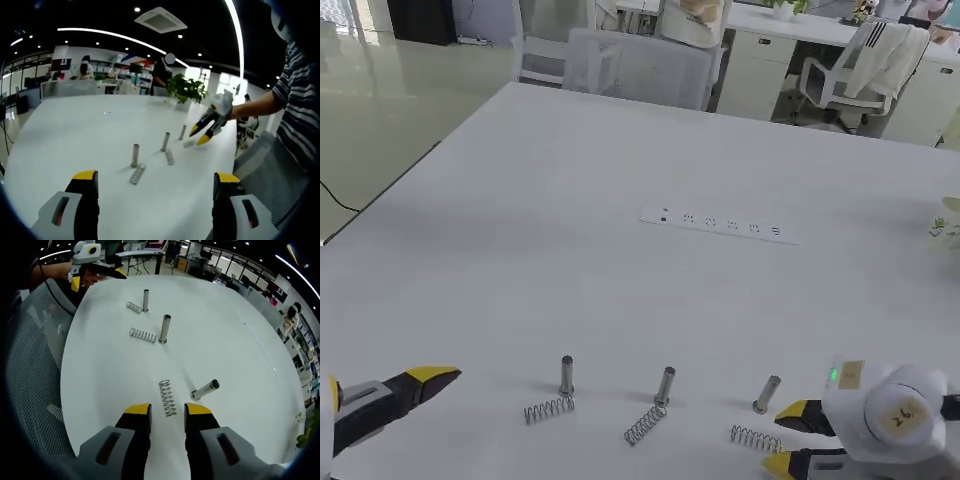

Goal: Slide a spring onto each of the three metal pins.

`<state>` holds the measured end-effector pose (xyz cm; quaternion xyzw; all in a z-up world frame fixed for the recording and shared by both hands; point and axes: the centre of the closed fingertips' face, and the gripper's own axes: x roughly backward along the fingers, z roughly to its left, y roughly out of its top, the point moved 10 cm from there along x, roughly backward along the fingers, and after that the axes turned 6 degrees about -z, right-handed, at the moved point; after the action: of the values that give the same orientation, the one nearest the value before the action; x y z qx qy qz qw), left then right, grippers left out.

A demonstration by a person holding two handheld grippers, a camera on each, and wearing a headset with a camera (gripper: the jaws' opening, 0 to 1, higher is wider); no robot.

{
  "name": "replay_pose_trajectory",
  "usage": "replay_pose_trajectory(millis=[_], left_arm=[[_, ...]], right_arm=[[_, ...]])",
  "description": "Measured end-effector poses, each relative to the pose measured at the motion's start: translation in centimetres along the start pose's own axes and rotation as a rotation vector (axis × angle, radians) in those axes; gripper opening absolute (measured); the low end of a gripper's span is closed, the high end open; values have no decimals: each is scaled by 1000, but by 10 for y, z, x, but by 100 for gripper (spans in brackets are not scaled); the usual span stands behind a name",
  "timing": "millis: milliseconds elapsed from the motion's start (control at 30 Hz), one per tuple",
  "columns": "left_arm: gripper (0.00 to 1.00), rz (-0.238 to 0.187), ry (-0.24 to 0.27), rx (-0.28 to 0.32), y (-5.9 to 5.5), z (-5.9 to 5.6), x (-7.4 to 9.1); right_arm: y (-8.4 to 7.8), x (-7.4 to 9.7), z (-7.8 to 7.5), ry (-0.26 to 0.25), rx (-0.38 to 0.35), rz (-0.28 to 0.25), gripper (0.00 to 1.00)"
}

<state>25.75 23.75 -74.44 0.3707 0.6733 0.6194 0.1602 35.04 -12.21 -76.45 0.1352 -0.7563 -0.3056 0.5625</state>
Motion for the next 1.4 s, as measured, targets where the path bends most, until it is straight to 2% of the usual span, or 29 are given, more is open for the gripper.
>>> replay_pose_trajectory(millis=[233, 833, 1100, 1300, 1400], left_arm=[[92, 1, -1, 1, 0, -1, 0], [92, -1, 2, 15, -2, -1, 2], [92, 5, -10, 9, -1, -3, 0], [91, -4, -34, -2, 4, -6, -2], [88, 9, -58, -2, 4, -9, -6]], right_arm=[[-1, -7, 0, 22, 73, 32, 20], [-5, -12, -6, 43, 113, 55, 8], [-4, -11, -4, 58, 147, 49, 8], [8, -1, 1, 62, 153, 9, 8], [13, 3, 3, 67, 163, -4, 8]])
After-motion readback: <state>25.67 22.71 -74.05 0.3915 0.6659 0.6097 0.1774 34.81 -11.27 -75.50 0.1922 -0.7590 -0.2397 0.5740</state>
